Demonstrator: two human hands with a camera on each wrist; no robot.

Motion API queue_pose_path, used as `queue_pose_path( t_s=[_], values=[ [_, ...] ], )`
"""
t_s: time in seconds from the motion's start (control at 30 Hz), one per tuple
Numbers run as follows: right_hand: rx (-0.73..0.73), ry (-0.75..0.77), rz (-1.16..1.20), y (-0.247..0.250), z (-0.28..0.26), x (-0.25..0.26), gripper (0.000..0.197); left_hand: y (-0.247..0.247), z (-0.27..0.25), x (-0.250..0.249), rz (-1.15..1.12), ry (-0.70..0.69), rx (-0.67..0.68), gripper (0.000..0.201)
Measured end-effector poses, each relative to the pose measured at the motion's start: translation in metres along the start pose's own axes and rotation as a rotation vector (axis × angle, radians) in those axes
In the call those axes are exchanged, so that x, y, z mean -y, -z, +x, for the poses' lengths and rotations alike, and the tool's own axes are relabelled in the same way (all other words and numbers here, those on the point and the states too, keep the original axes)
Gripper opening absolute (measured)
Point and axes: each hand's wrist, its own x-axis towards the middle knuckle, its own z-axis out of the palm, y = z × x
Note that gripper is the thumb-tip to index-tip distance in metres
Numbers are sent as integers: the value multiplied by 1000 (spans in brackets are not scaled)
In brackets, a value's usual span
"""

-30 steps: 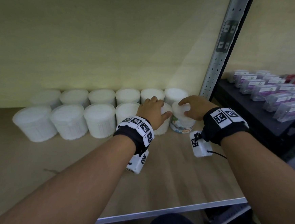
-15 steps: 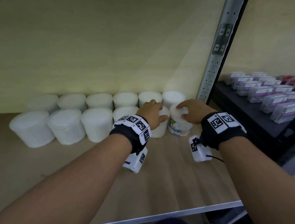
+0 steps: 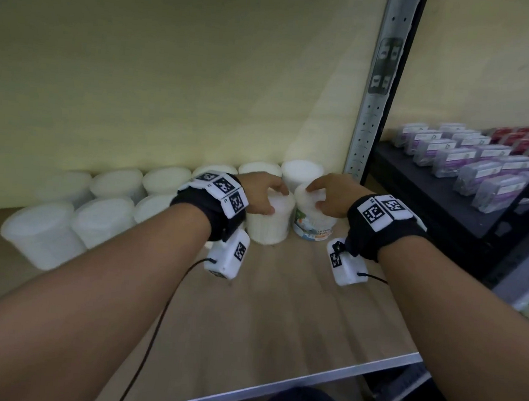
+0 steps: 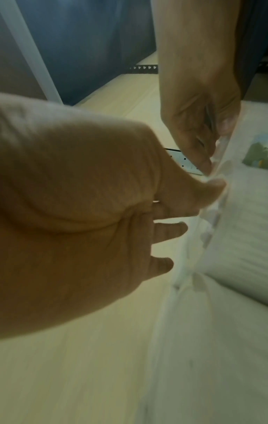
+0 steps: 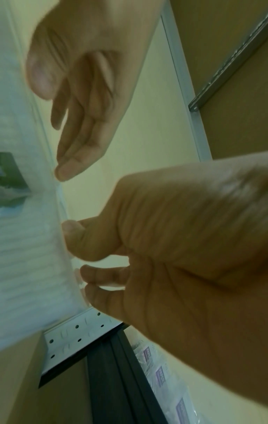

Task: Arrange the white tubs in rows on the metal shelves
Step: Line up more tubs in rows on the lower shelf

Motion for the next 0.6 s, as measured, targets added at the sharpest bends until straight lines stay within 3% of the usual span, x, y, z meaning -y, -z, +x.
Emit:
queue_pose_path(
  t_s=[0.17,0.37,0.6],
  values=[
    [-5,10,3,-2,2,-3,45,-5,7,-3,-103,123,-283,44],
    [-18,9,11,-4,4,-3,45,-28,12,-8,145,222,-229,60],
    [-24,15,19,-4,4,-3,46,-24,10,-7,119,178,-191,57]
  ],
)
